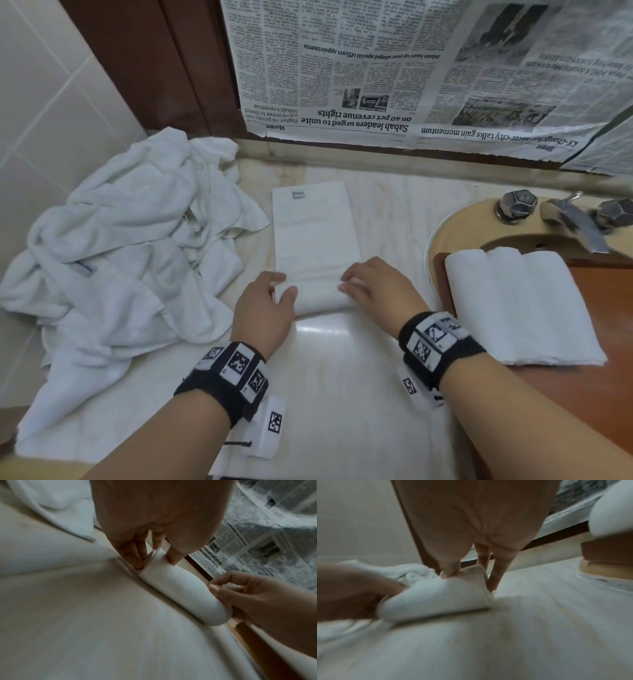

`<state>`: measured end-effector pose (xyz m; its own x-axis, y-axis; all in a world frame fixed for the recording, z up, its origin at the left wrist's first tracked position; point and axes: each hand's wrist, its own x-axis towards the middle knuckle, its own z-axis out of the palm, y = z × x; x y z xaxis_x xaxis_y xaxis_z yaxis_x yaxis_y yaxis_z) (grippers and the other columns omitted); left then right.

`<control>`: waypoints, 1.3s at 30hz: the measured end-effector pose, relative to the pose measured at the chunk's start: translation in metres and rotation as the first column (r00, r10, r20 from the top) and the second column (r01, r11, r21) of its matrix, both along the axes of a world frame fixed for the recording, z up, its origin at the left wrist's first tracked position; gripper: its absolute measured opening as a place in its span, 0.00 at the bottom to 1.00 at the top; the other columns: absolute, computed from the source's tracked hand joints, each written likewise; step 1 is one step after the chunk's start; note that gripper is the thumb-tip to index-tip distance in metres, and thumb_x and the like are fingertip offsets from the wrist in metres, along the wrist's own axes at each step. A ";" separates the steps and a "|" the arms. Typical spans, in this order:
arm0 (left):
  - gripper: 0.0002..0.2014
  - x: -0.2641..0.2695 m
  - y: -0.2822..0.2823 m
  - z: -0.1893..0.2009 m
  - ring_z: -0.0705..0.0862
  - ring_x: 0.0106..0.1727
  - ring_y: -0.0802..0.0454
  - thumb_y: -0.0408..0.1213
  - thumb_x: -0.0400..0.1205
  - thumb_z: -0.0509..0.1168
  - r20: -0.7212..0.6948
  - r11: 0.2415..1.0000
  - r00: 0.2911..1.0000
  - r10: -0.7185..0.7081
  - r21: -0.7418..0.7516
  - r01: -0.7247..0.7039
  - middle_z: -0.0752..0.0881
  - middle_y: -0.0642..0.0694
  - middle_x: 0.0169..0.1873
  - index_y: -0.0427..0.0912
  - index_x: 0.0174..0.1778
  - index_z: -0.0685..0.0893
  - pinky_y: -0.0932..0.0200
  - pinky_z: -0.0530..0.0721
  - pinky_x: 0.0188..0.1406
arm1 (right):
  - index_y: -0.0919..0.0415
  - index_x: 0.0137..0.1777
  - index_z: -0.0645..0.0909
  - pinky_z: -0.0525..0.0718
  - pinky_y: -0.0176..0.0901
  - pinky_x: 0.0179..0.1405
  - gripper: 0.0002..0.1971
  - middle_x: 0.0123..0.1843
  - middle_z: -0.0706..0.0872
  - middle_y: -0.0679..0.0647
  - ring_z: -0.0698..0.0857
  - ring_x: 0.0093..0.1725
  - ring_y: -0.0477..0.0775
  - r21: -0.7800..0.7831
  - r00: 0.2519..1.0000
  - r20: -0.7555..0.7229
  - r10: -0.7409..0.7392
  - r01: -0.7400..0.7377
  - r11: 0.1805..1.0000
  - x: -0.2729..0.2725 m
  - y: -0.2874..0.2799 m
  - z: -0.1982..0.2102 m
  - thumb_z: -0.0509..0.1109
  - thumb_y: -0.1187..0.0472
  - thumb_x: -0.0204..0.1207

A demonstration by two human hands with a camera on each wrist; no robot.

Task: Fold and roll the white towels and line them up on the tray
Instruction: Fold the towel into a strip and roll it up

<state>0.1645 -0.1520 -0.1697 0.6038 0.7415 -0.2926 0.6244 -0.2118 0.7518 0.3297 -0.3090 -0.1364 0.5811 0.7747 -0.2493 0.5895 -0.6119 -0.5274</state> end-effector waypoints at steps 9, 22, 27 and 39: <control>0.18 0.000 -0.003 -0.002 0.82 0.60 0.45 0.55 0.88 0.63 -0.085 0.930 0.982 -0.169 0.316 0.187 0.81 0.47 0.62 0.47 0.64 0.87 0.51 0.81 0.61 | 0.51 0.76 0.80 0.68 0.54 0.79 0.26 0.81 0.68 0.56 0.65 0.80 0.60 -0.116 0.949 0.250 0.194 -0.170 0.979 0.008 0.007 -0.005 0.73 0.44 0.79; 0.23 0.019 0.029 -0.001 0.85 0.54 0.50 0.63 0.84 0.65 -0.053 0.995 0.999 0.000 0.102 0.005 0.87 0.50 0.51 0.50 0.64 0.87 0.54 0.81 0.57 | 0.57 0.57 0.87 0.79 0.46 0.59 0.10 0.57 0.89 0.55 0.84 0.60 0.59 0.131 0.986 0.129 0.101 -0.118 0.984 0.029 0.027 -0.015 0.74 0.53 0.82; 0.15 0.032 0.032 0.009 0.82 0.48 0.53 0.56 0.81 0.73 -0.022 0.975 0.997 0.071 0.212 -0.065 0.80 0.50 0.48 0.51 0.55 0.82 0.57 0.76 0.47 | 0.62 0.62 0.88 0.76 0.64 0.75 0.22 0.74 0.82 0.66 0.77 0.76 0.70 0.114 0.928 0.347 0.136 -0.186 0.976 0.021 0.023 -0.036 0.80 0.49 0.73; 0.27 0.029 0.050 -0.008 0.72 0.67 0.36 0.59 0.88 0.53 -0.175 0.886 0.973 -0.153 0.412 0.213 0.81 0.44 0.68 0.48 0.73 0.85 0.44 0.73 0.71 | 0.50 0.72 0.75 0.73 0.40 0.59 0.25 0.61 0.82 0.51 0.78 0.62 0.51 0.095 0.997 0.024 0.074 -0.076 0.993 0.058 0.052 -0.008 0.76 0.47 0.79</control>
<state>0.1936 -0.1016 -0.1777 0.7183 0.6930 -0.0614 0.6314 -0.6124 0.4757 0.3880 -0.2572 -0.1441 0.5248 0.8360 -0.1605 0.6431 -0.5129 -0.5686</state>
